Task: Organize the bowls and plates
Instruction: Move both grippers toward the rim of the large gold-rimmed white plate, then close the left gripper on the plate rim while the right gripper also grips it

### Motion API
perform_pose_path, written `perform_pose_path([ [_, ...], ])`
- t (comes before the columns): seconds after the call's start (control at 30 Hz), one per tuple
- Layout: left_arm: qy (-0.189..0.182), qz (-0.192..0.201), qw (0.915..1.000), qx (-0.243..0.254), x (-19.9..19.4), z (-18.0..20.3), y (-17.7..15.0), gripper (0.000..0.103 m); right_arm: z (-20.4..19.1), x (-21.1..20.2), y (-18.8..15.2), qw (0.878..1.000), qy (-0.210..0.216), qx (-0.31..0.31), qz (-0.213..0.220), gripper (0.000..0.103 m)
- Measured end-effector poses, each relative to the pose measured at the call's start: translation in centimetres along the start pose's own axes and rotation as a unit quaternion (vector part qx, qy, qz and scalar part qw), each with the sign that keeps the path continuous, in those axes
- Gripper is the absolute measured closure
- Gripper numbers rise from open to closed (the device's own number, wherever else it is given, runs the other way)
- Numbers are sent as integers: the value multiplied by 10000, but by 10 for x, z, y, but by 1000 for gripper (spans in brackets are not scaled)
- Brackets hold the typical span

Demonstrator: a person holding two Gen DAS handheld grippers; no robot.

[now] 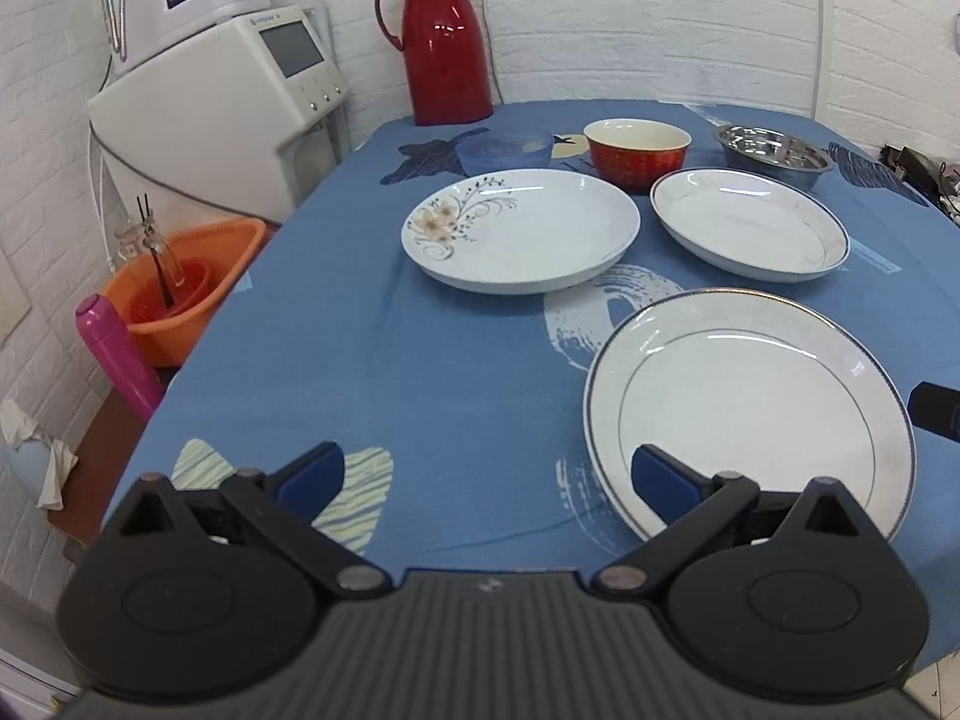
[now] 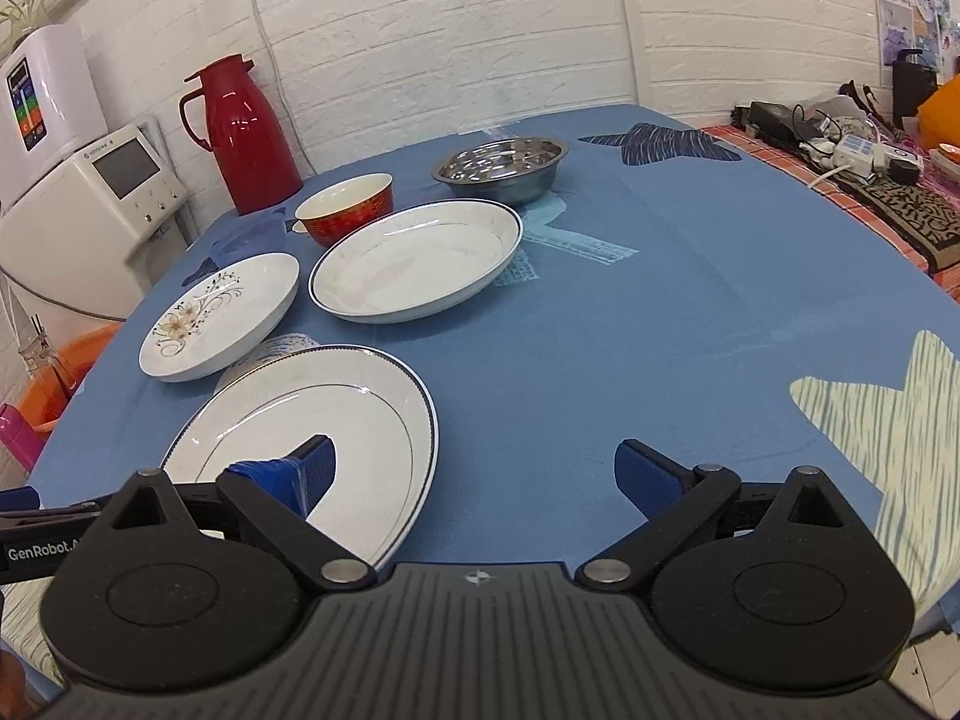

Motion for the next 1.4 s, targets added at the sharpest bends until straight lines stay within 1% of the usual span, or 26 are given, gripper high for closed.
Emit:
perform_pose_path([
  [0.23, -40, -39, 10000, 79, 14, 0, 14, 2, -5, 14, 5, 9997, 116, -63, -187, 16],
  [0.43, -295, -326, 9990, 35, 28, 0, 15, 2, -4, 27, 0, 9989, 205, -34, -414, 16],
  [0.63, -636, -627, 9960, -58, 43, 2, 14, 2, -8, 49, -4, 9971, 365, 45, -666, 16],
  [0.7, -717, -708, 9949, -74, 47, 2, 13, 2, -12, 54, -3, 9974, 294, -88, -654, 15],
  [0.77, -710, -733, 9948, -20, 52, 3, 12, 2, -17, 60, -2, 9972, 246, -217, -672, 15],
  [0.87, -688, -790, 9945, 41, 59, 4, 12, 2, -27, 68, -2, 9946, 104, -700, -762, 14],
  [0.9, -700, -815, 9942, 53, 60, 5, 11, 2, -30, 68, -2, 9940, 125, -824, -707, 15],
  [0.93, -719, -854, 9937, 60, 62, 5, 10, 2, -30, 68, -3, 9944, 237, -782, -670, 13],
  [1.0, -802, -916, 9925, 68, 64, 7, 8, 2, -29, 66, -5, 9946, 271, -850, -527, 13],
  [1.07, -864, -949, 9917, 87, 65, 9, 7, 2, -27, 65, -6, 9931, 433, -992, -457, 13],
  [1.13, -971, -1028, 9899, 88, 66, 11, 6, 2, -28, 64, -5, 9911, 544, -1078, -562, 13],
  [1.2, -1111, -1135, 9873, 42, 67, 14, 4, 2, -32, 63, -3, 9879, 666, -1157, -787, 13],
  [1.3, -1155, -1210, 9858, 124, 66, 18, 3, 2, -44, 60, -5, 9808, 1019, -1403, -898, 13],
  [1.4, -1162, -1263, 9851, 137, 65, 19, 3, 2, -47, 62, -3, 9744, 1211, -1568, -1065, 13],
])
Point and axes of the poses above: each gripper's, at about its wrist camera, not at the fingertips, and x roughly the way its jaws point, z to its right, y to its top, the point moved 6 cm from there along x, roughly the way its jaws point, and after that the axes turned 11 degrees about -x, right-handed, at the moved point
